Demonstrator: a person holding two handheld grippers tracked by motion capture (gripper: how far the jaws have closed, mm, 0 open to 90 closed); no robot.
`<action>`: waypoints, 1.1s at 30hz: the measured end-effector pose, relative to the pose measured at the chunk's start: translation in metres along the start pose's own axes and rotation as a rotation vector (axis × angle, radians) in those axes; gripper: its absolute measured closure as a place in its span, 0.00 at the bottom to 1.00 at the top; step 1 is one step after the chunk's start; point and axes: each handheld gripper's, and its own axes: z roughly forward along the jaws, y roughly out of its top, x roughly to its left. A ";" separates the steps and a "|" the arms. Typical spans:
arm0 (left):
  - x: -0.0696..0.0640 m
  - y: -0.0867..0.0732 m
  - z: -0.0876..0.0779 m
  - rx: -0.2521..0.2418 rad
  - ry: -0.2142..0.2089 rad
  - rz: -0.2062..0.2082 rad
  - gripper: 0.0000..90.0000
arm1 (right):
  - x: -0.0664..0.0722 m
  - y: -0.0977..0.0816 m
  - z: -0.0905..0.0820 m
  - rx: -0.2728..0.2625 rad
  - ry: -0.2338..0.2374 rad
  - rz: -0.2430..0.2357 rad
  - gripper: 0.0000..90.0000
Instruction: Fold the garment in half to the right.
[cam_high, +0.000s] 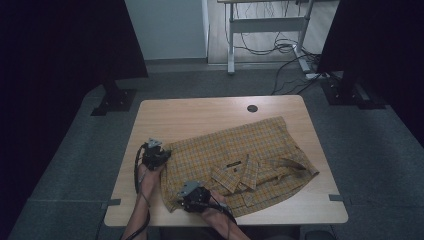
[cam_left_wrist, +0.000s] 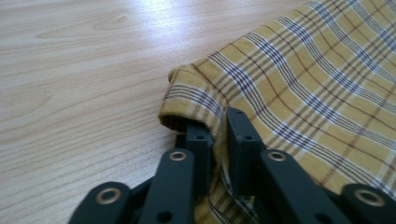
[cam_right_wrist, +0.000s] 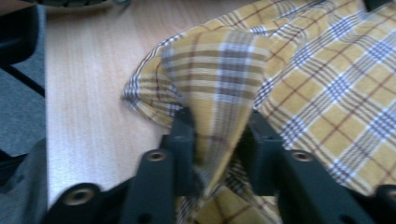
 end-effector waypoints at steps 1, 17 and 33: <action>-0.001 0.000 0.000 0.000 0.004 0.005 0.93 | 0.000 0.001 0.000 0.002 -0.002 0.005 0.81; -0.013 0.028 -0.034 -0.077 0.041 0.089 0.95 | -0.010 0.014 -0.050 -0.137 0.048 0.018 0.90; -0.053 0.088 -0.049 -0.296 -0.108 0.088 0.94 | -0.039 -0.006 -0.137 -0.273 -0.068 0.072 0.90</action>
